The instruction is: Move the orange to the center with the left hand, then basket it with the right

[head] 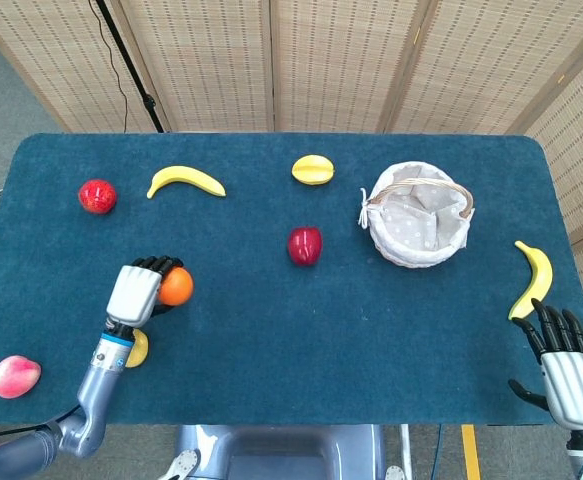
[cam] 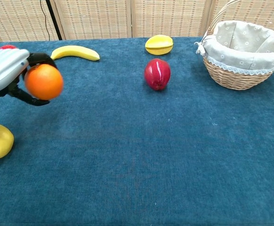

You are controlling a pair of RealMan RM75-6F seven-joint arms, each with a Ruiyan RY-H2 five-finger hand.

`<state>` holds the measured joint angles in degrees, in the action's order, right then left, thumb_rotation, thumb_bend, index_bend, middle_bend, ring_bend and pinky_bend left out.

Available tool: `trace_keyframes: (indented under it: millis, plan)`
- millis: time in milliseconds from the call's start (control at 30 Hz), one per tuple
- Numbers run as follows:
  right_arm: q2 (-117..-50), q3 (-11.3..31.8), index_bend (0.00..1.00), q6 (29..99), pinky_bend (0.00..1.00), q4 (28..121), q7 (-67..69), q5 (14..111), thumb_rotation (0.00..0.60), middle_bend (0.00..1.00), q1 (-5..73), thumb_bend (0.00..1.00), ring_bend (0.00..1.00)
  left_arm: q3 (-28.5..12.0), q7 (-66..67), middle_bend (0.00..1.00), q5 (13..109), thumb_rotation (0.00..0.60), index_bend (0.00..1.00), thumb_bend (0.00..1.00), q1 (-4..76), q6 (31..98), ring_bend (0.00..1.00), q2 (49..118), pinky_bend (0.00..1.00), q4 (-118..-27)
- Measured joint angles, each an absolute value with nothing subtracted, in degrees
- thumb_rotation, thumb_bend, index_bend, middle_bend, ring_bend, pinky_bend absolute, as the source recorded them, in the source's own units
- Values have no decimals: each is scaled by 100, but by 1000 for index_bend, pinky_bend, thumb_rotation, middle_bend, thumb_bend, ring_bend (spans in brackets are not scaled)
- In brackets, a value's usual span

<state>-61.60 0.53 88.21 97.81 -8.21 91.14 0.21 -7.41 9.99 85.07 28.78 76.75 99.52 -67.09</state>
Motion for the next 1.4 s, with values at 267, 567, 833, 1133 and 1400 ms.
trace_keyframes:
  millis: [267,567,833,1133,1400]
  plan:
    - [-6112,-8,192,8992,0,9856,-852,9231,600,26,-83,0,0,-970,2507,586,8142,600,708,239,3484,6693,457,9853,531,-7951]
    - [-6005,-67,193,9263,0,9930,-821,9320,600,27,-268,0,0,-1246,2876,586,7482,600,708,242,4158,5838,457,10645,531,-7635]
    - [-5963,-74,194,9333,0,9953,-780,9362,600,27,-322,0,0,-1414,2948,586,7199,600,708,243,4617,5442,457,11246,531,-7067]
    - [-5938,-59,194,9288,0,9939,-730,9334,600,28,-321,0,0,-1567,2780,501,7148,600,593,201,5001,5337,384,11805,513,-6557]
    - [-5938,-62,194,9262,0,9949,-747,9345,600,28,-320,0,0,-1451,2566,17,7122,600,135,26,5002,5210,8,11698,45,-6647]
